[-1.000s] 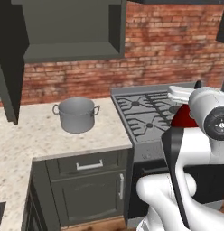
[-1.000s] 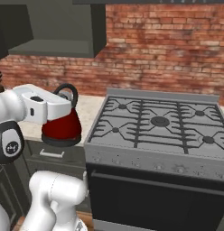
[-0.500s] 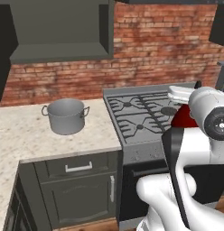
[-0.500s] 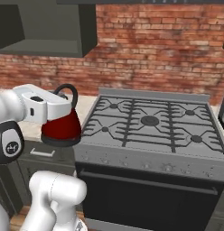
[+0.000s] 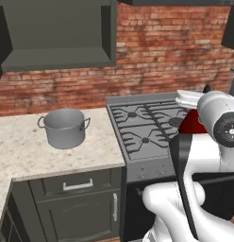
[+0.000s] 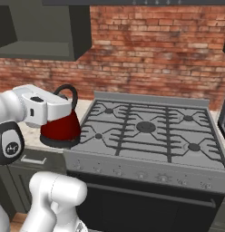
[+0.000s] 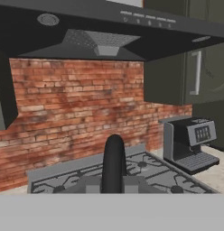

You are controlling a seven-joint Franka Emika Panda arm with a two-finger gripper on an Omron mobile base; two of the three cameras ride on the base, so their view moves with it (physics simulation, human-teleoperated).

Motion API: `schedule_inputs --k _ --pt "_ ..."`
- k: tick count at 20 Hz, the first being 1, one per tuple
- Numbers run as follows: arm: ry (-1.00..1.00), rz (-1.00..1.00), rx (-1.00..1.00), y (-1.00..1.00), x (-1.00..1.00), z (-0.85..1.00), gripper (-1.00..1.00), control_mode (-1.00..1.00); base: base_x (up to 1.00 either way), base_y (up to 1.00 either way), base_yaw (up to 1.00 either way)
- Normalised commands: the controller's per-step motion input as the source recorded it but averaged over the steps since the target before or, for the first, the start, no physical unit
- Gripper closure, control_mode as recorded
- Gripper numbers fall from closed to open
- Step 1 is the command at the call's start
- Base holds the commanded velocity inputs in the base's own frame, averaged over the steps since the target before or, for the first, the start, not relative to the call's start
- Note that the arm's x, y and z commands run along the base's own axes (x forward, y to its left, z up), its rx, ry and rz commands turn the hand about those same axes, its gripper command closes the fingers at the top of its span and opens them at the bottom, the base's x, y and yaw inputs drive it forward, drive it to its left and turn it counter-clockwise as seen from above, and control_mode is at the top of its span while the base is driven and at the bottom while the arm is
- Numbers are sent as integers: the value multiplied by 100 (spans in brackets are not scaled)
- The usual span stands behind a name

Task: Pick the kettle from the cabinet and place it on a stove burner. Then pick the pot from the counter and place it on another stove burner. Finally, turn both burners on.

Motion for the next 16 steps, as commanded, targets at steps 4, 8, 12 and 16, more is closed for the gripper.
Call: schedule_inputs --k 4,8,12,16 --pt "0 0 0 0 0 0 100 100 34 -36 3" --pt "0 0 0 0 0 0 100 100 29 -42 3" --pt "0 0 0 0 0 0 100 100 30 -39 3" --pt "0 0 0 0 0 0 100 100 39 -29 5"
